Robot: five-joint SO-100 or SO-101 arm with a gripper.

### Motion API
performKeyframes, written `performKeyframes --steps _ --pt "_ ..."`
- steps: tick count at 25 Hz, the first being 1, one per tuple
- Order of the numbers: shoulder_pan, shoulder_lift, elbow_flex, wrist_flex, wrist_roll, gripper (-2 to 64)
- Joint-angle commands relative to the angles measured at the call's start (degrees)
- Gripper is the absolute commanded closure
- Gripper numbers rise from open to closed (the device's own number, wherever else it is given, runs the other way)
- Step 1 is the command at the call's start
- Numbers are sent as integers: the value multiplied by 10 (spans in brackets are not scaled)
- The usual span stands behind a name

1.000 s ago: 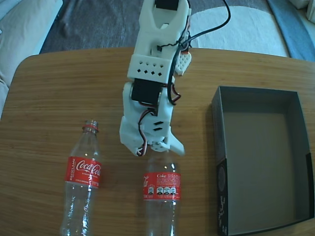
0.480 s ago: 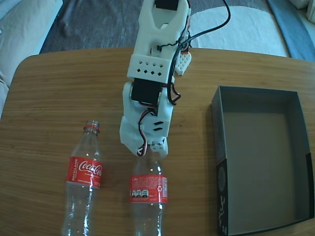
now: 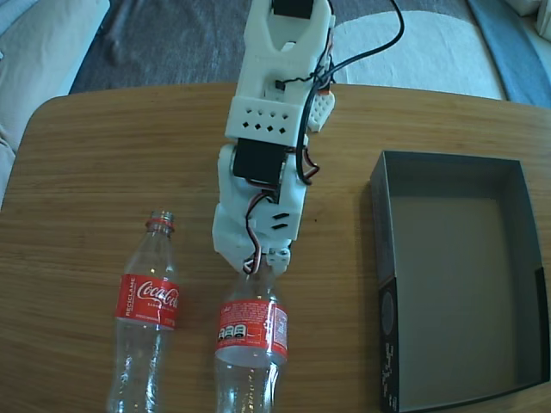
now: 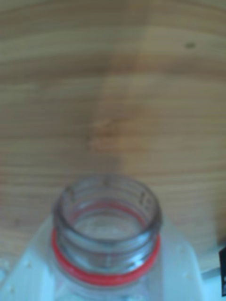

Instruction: Grasp the bottles and put them in the box.

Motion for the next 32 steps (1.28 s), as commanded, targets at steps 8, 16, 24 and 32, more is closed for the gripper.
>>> performKeyframes --steps 8,16,24,32 --pt "-14 18 -146 122 1 617" --pt "-51 18 -367 409 4 618" --pt "-162 18 -531 541 193 617" --pt "-305 19 -562 541 344 618"
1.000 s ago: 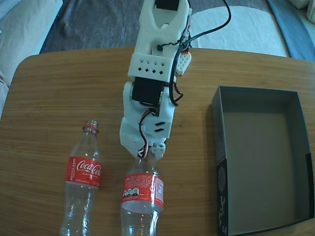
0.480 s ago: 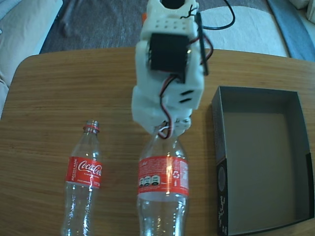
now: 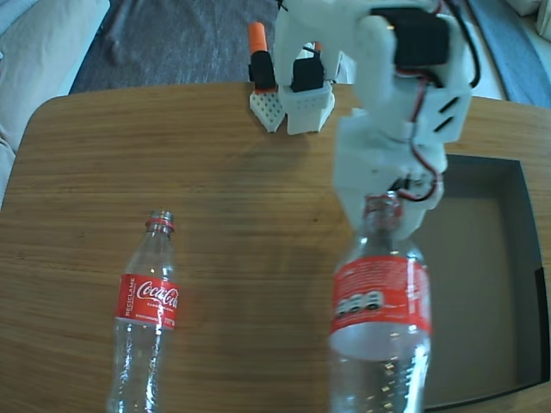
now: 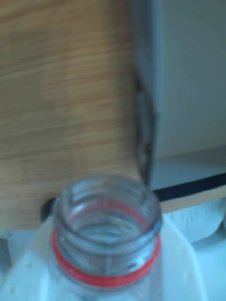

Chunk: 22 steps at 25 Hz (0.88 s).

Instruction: Grasp the bottles and put them in the box.

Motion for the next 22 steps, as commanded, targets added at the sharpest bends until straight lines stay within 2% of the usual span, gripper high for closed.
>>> performKeyframes --steps 1,6,11,17,22 --pt "-58 19 -33 38 37 618" --pt "-154 18 -18 38 111 618" --pt "-232 18 23 38 146 618" --pt "-293 8 74 36 210 617" --pt "-324 7 122 -4 258 617"
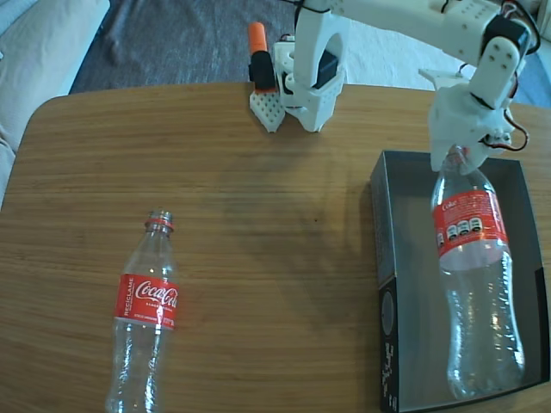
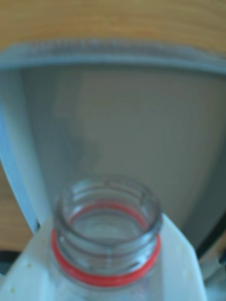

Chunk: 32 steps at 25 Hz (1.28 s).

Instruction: Grasp the bottles and put them in the box.

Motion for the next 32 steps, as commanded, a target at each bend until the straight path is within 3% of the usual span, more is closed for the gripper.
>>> performKeyframes --steps 1,6,18,30,32 --pt "-16 7 11 -11 17 617" --pt "-31 -6 44 -45 18 618" --pt "-16 -102 5 -73 18 618" --pt "-6 -104 4 -73 18 613" --pt "-6 -104 4 -69 18 585"
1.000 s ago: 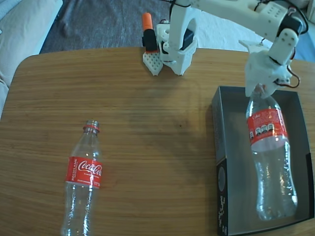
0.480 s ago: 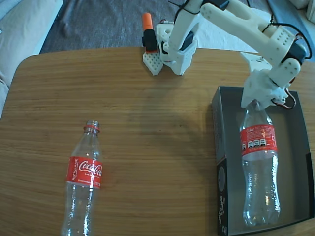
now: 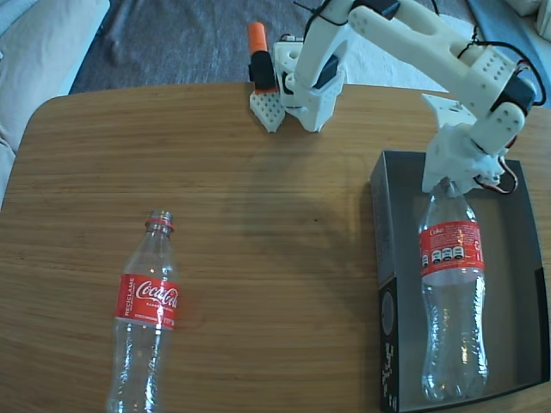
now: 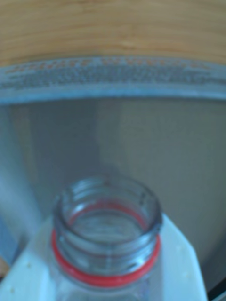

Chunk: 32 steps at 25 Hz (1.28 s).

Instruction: Grasp the bottles and put them in the box.

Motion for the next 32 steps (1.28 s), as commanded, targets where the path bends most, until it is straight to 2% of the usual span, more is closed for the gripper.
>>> performKeyframes --steps 1,5,6,8,15,20,24,27,32 --pt "-2 11 -27 7 -3 540" --pt "4 14 -27 4 -3 273" --pt "4 14 -27 1 -3 223" --pt "4 15 -27 0 -3 177" --pt "69 23 -78 13 -4 237" --pt "149 54 -160 60 -6 247" --pt "223 76 -181 91 -2 248" --pt "277 95 -173 92 56 267" --pt "378 117 -140 93 129 336"
